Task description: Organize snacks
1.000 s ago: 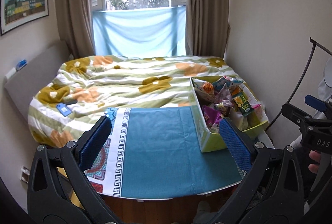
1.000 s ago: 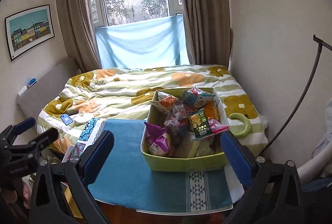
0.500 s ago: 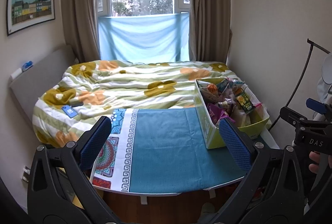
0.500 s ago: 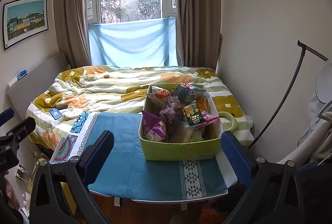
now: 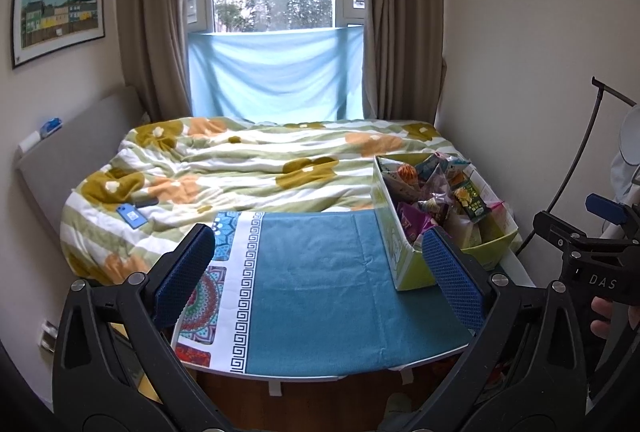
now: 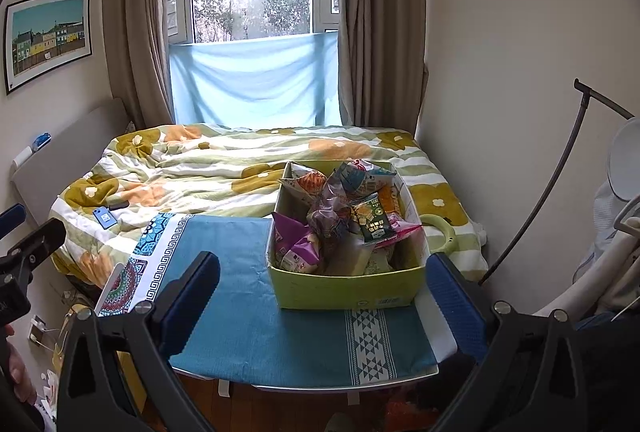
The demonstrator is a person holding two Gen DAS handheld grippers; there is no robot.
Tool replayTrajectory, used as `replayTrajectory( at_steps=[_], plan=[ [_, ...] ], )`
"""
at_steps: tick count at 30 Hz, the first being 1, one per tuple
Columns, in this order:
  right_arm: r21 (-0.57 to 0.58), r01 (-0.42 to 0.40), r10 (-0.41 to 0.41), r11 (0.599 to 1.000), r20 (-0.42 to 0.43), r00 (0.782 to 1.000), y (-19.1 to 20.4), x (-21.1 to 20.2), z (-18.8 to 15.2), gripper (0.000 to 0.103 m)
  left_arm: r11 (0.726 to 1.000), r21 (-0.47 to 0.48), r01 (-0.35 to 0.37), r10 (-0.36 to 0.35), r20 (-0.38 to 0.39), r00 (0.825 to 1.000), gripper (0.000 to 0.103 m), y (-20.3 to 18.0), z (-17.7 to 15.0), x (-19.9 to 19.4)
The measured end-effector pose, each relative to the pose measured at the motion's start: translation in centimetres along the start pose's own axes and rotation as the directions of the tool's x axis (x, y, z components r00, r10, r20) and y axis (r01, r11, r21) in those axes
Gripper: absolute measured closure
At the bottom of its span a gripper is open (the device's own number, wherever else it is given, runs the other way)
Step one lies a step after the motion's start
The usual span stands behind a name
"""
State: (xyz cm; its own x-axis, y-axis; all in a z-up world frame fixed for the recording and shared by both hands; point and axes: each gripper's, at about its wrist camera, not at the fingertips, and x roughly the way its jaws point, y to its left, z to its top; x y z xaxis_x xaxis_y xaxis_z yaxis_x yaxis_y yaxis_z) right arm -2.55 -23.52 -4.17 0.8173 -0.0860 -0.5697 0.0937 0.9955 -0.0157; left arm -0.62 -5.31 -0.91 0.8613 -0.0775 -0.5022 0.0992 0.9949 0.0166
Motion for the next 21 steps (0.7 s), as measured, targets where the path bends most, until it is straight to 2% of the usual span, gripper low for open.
replayTrajectory(
  at_steps=[21],
  plan=[
    [-0.005, -0.010, 0.010, 1.000, -0.013, 1.000, 0.1, 1.1, -0.2, 0.001, 1.000, -0.025, 0.016, -0.016, -0.017, 1.000, 0.000, 0.0, 0.1, 1.0]
  ],
)
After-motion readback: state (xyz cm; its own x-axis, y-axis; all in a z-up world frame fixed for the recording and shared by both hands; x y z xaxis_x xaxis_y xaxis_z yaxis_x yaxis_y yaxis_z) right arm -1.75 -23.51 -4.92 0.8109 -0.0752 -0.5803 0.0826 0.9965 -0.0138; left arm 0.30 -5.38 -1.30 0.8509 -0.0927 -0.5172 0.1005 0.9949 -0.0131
